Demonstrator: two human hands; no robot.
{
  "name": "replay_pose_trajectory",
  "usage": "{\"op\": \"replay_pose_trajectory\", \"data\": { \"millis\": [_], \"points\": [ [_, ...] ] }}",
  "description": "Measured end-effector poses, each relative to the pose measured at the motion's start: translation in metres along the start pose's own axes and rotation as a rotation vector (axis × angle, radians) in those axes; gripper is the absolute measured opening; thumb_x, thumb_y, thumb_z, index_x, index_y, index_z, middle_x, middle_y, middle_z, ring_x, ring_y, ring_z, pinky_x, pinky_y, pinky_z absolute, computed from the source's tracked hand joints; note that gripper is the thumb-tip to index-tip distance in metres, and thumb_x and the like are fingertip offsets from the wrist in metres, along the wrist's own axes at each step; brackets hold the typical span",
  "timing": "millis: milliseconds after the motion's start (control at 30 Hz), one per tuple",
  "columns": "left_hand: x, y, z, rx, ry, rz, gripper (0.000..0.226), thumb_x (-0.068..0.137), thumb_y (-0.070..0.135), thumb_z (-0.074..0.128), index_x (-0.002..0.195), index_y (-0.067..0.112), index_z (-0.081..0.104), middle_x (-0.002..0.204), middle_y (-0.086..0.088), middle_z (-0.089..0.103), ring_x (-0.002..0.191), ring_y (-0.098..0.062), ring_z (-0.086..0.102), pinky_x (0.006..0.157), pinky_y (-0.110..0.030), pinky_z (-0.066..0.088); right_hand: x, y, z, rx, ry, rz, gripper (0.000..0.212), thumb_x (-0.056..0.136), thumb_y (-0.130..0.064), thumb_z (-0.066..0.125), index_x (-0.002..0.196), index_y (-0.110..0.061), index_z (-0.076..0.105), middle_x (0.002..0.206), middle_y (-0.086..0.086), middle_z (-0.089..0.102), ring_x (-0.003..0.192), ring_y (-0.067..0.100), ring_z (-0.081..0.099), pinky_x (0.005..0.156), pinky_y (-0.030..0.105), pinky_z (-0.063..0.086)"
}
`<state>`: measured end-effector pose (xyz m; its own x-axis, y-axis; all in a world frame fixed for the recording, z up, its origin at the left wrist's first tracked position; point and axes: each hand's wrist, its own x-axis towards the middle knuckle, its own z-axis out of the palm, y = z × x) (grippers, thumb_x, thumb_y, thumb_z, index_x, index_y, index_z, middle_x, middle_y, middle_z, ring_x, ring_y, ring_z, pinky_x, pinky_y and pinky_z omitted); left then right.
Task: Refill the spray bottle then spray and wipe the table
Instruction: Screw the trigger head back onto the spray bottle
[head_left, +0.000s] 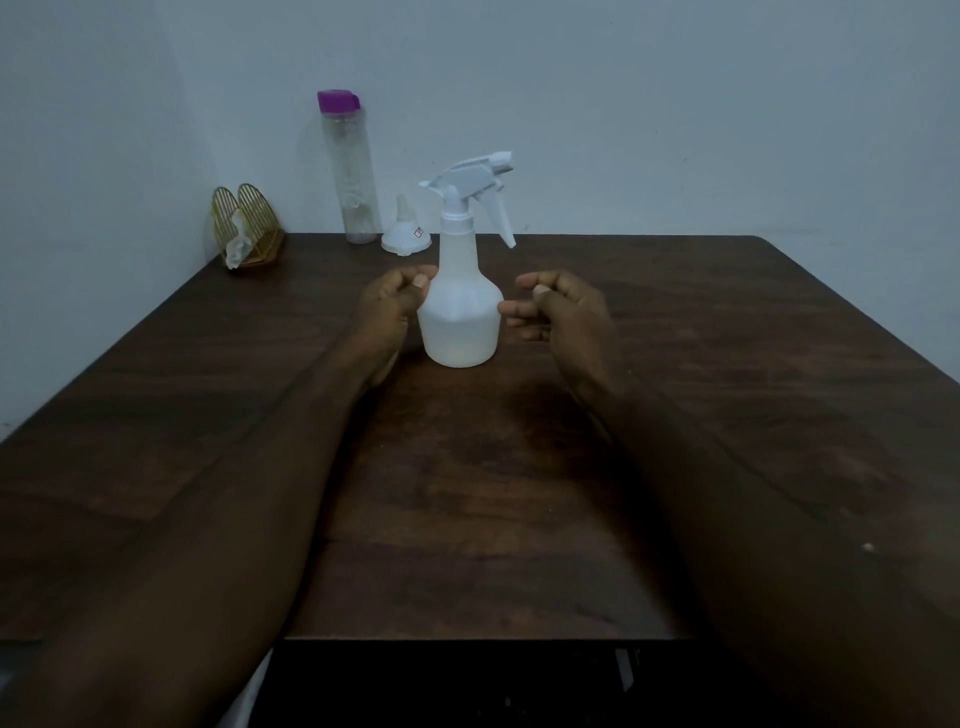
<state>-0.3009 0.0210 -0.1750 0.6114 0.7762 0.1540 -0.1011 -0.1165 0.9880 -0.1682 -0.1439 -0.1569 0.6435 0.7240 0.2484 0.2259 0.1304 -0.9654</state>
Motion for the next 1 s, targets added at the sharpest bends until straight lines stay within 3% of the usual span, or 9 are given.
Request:
{"op": "replay_pose_trajectory", "data": {
  "millis": [100,167,233,333,433,500,600,733,1000],
  "points": [
    [-0.001,0.001,0.003,0.031,0.038,-0.018,0.029,0.101,0.025,0.047,0.09,0.032,0.072,0.107,0.009,0.073,0.107,-0.016,0.066,0.098,-0.047,0.051,0.0,-0.001,0.001,-0.009,-0.019,-0.006,0.024,0.1,-0.012,0.04,0.101,-0.023,0.062,0.091,0.0,0.076,0.089,0.016,0.07,0.077,0.036,0.055],
    [-0.005,0.002,0.005,0.093,0.046,0.012,0.028,0.099,0.039,0.047,0.089,0.043,0.073,0.102,0.014,0.074,0.098,-0.009,0.069,0.091,-0.043,0.055,0.0,-0.002,0.002,0.008,-0.031,0.0,0.024,0.1,-0.01,0.04,0.107,-0.021,0.061,0.101,0.001,0.073,0.092,0.014,0.068,0.075,0.031,0.054],
    [-0.009,0.003,0.007,0.168,0.006,0.071,0.022,0.09,0.062,0.051,0.092,0.052,0.071,0.102,0.019,0.073,0.095,-0.004,0.069,0.085,-0.037,0.056,0.0,-0.002,0.002,0.011,-0.061,0.018,0.025,0.1,-0.01,0.041,0.115,-0.02,0.058,0.11,0.002,0.069,0.098,0.013,0.067,0.077,0.028,0.054],
    [-0.008,0.0,0.006,0.233,0.002,0.117,0.04,0.07,0.075,0.065,0.1,0.049,0.068,0.108,0.019,0.07,0.1,-0.004,0.067,0.087,-0.038,0.055,0.0,-0.002,0.0,0.032,-0.075,0.049,0.025,0.101,-0.01,0.041,0.119,-0.017,0.057,0.11,0.002,0.07,0.1,0.014,0.068,0.082,0.029,0.056],
    [-0.004,0.0,0.001,0.087,0.077,0.059,0.05,0.07,0.06,0.074,0.109,0.032,0.061,0.113,0.007,0.069,0.105,-0.011,0.066,0.09,-0.042,0.056,-0.001,-0.002,0.0,0.089,-0.047,0.034,0.025,0.099,-0.008,0.04,0.109,-0.018,0.061,0.093,0.004,0.076,0.088,0.016,0.072,0.075,0.026,0.057],
    [-0.002,-0.001,-0.001,0.032,0.07,0.053,0.033,0.083,0.044,0.07,0.107,0.023,0.064,0.109,0.004,0.071,0.104,-0.013,0.067,0.094,-0.046,0.054,-0.003,-0.002,0.003,0.068,-0.043,0.007,0.025,0.098,-0.01,0.04,0.104,-0.022,0.061,0.087,0.002,0.077,0.083,0.015,0.073,0.07,0.022,0.056],
    [-0.002,-0.002,0.002,0.063,0.038,0.065,0.014,0.094,0.04,0.059,0.1,0.031,0.069,0.109,0.009,0.072,0.105,-0.013,0.067,0.092,-0.044,0.054,-0.003,0.0,0.009,0.037,-0.027,-0.011,0.025,0.095,-0.011,0.041,0.102,-0.025,0.061,0.084,-0.002,0.077,0.083,0.015,0.072,0.073,0.027,0.055],
    [-0.002,-0.003,0.003,0.05,0.01,0.03,0.019,0.099,0.037,0.052,0.099,0.042,0.07,0.109,0.015,0.072,0.106,-0.012,0.067,0.085,-0.036,0.057,-0.002,0.0,0.008,0.04,0.031,0.008,0.025,0.096,-0.01,0.042,0.101,-0.026,0.062,0.086,0.0,0.076,0.086,0.017,0.072,0.072,0.028,0.055],
    [0.003,-0.007,0.002,0.052,0.049,-0.01,0.019,0.101,0.037,0.048,0.103,0.035,0.066,0.105,0.01,0.072,0.099,-0.013,0.069,0.08,-0.036,0.058,-0.007,-0.004,0.009,0.06,0.029,0.034,0.024,0.098,-0.007,0.043,0.108,-0.017,0.062,0.095,0.004,0.075,0.091,0.019,0.071,0.071,0.024,0.055]
  ]
}}
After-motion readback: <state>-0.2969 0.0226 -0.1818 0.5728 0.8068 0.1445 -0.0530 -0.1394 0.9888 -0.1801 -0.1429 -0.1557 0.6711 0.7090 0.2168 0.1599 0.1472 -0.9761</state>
